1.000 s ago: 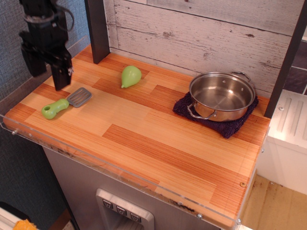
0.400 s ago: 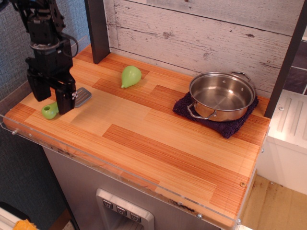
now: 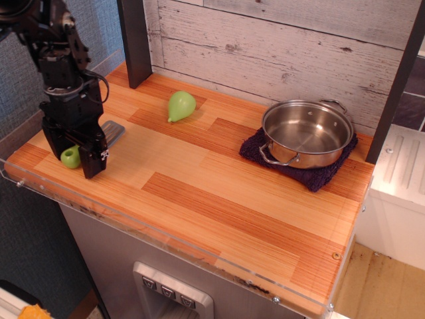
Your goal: Pick up the green spatula and place it in front of the pot
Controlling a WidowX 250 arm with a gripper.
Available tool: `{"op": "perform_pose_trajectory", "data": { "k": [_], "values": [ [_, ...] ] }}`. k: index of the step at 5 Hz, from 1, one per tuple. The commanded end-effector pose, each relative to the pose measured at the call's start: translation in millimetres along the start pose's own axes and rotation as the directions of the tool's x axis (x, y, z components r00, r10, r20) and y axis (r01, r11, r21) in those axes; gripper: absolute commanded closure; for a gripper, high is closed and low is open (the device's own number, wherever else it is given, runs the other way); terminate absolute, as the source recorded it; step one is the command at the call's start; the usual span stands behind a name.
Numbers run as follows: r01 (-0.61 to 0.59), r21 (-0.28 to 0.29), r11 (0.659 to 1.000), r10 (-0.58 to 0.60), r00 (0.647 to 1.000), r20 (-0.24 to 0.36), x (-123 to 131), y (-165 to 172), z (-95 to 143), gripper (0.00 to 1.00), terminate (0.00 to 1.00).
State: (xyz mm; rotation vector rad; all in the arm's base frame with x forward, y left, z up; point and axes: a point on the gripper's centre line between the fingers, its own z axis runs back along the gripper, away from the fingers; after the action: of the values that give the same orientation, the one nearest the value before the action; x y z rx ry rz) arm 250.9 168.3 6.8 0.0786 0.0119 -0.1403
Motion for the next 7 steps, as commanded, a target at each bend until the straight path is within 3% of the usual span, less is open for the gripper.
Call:
{"op": "perform_pose_trajectory", "data": {
  "k": [1, 4, 5, 6, 7],
  "values": [
    [-0.012, 0.031, 0.999, 0.01, 0.999, 0.043, 1, 2, 13, 1.0, 0.0],
    [-0.042, 0.043, 0.998, 0.04, 0.998, 0.058, 9, -21, 42, 1.0, 0.0],
    [-0.082, 0.026, 0.996, 0.078, 0.991, 0.112, 15, -41, 68, 1.0, 0.0],
    [-0.058, 0.051, 0.997, 0.049, 0.987, 0.154, 18, -79, 91, 1.0, 0.0],
    [0.01, 0.007, 1.0, -0.011, 0.987, 0.161, 17, -128, 101, 1.0, 0.0]
  ]
}}
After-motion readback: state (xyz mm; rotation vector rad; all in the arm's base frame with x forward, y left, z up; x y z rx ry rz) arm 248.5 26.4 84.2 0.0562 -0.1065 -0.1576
